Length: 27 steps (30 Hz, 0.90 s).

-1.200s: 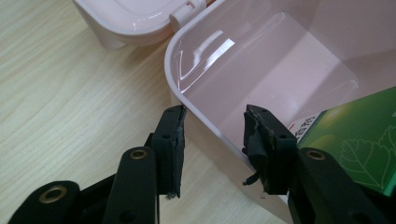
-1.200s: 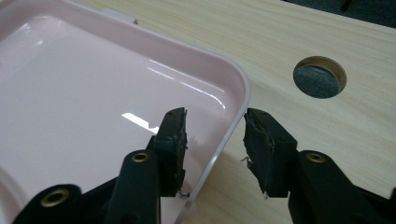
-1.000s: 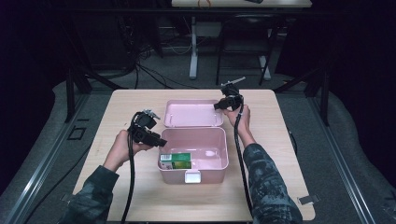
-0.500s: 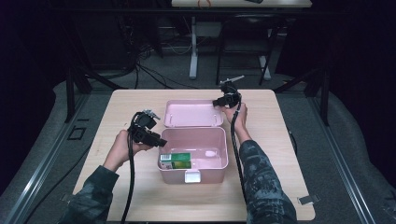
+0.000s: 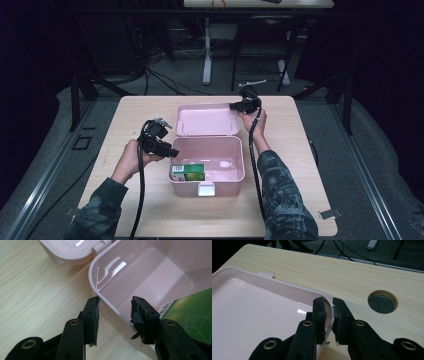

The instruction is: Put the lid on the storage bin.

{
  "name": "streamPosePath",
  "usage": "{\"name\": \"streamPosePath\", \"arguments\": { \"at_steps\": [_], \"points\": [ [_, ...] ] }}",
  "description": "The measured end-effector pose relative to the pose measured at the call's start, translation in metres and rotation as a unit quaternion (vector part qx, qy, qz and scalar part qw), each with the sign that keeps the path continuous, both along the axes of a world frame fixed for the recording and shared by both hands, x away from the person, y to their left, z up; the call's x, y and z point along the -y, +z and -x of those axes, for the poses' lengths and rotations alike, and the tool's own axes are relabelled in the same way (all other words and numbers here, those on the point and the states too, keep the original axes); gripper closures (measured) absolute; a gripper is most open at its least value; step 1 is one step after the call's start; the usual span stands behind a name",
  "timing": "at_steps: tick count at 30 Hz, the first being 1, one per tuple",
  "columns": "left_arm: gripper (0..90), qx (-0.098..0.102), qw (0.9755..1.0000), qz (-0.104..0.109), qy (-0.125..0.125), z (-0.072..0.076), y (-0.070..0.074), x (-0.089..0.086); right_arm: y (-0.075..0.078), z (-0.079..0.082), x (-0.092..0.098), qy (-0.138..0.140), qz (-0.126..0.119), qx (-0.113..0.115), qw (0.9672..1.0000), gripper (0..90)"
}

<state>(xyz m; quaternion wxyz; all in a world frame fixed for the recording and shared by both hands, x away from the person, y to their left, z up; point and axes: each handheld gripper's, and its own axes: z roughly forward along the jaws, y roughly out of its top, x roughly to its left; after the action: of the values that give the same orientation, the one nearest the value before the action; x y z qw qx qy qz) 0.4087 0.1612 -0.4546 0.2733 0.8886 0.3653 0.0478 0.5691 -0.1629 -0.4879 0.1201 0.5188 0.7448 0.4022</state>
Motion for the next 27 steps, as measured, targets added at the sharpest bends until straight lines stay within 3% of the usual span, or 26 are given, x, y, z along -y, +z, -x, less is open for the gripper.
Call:
{"name": "streamPosePath", "arguments": {
  "at_steps": [11,27],
  "points": [
    [59.1,0.006,1.0,-0.003,0.004,0.0,-0.001,0.003,0.021,0.015,0.01,0.001,0.004,0.05,0.9987,82.2],
    [59.7,0.009,0.9999,-0.005,0.011,0.001,-0.003,0.007,0.039,0.028,0.015,0.015,0.031,0.095,0.9949,83.1]
  ]
}}
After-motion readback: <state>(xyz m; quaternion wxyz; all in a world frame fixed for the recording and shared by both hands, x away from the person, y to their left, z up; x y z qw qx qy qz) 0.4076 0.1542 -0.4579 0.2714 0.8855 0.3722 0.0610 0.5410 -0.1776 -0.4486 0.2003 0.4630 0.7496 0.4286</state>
